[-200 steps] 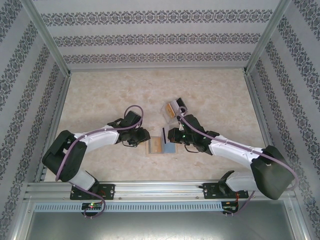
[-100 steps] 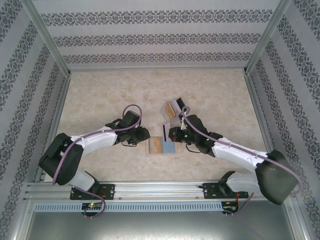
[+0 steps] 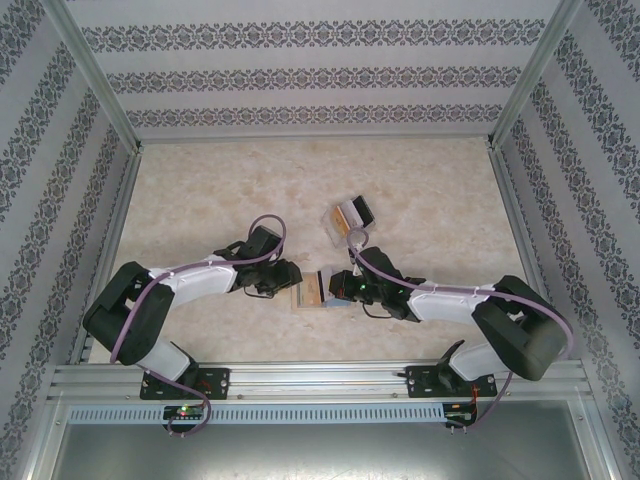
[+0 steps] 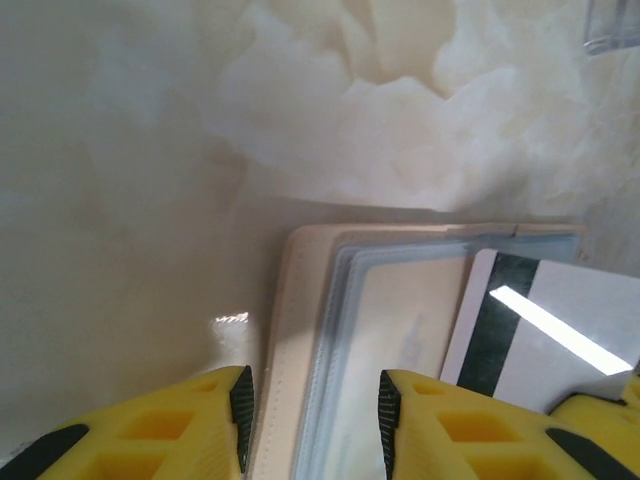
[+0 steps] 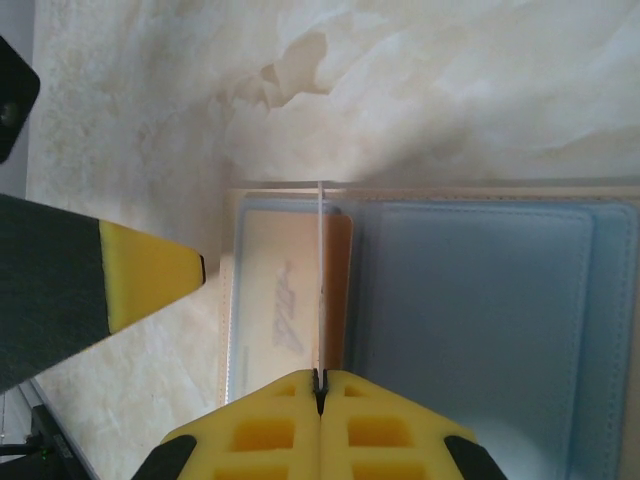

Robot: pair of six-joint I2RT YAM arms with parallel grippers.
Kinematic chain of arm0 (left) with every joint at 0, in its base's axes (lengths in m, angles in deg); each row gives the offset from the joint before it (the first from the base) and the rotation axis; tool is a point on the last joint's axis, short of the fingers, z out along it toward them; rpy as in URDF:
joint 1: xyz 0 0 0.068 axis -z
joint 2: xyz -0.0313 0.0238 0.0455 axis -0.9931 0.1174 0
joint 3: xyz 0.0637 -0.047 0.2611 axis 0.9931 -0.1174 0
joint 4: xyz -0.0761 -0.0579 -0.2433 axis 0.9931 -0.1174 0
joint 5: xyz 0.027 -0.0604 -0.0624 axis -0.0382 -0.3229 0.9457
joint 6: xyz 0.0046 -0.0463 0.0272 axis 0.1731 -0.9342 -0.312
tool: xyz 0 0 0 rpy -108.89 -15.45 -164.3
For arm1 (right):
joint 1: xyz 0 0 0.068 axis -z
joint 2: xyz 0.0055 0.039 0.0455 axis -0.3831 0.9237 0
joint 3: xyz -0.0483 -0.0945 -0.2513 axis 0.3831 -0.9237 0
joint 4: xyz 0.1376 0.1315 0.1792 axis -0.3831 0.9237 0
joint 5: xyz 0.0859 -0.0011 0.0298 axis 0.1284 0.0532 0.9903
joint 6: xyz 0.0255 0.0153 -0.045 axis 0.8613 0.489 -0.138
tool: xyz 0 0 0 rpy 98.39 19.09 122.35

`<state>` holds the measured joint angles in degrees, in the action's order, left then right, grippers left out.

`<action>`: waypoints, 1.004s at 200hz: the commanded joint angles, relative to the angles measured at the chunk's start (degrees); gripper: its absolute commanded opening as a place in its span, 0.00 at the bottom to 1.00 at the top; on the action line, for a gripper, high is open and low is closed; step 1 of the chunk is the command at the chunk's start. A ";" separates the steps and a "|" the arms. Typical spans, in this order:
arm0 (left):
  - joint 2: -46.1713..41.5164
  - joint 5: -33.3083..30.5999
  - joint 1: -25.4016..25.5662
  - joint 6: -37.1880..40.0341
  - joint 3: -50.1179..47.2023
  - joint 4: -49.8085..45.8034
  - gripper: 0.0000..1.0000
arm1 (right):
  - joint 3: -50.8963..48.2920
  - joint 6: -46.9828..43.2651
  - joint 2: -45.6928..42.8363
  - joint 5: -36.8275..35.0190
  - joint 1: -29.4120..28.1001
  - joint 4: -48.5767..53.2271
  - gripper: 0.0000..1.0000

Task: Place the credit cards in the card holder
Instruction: Insert the credit card into the card slot.

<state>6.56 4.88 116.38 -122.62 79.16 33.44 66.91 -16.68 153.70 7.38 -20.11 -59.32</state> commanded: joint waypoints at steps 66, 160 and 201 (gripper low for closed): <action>2.98 0.74 2.82 -0.32 -0.23 1.88 0.36 | -2.62 3.10 5.70 -0.87 -0.98 -5.67 0.01; 2.76 -1.55 3.52 -1.08 -1.35 2.02 0.31 | -3.84 3.85 5.44 0.13 -1.50 -5.69 0.01; 2.76 -1.97 3.66 -1.41 -1.68 2.31 0.30 | -5.72 5.13 2.61 -0.90 -1.49 -3.92 0.01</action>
<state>8.81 3.96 118.57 -123.05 78.88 33.92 63.50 -12.39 157.29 7.64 -20.81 -67.95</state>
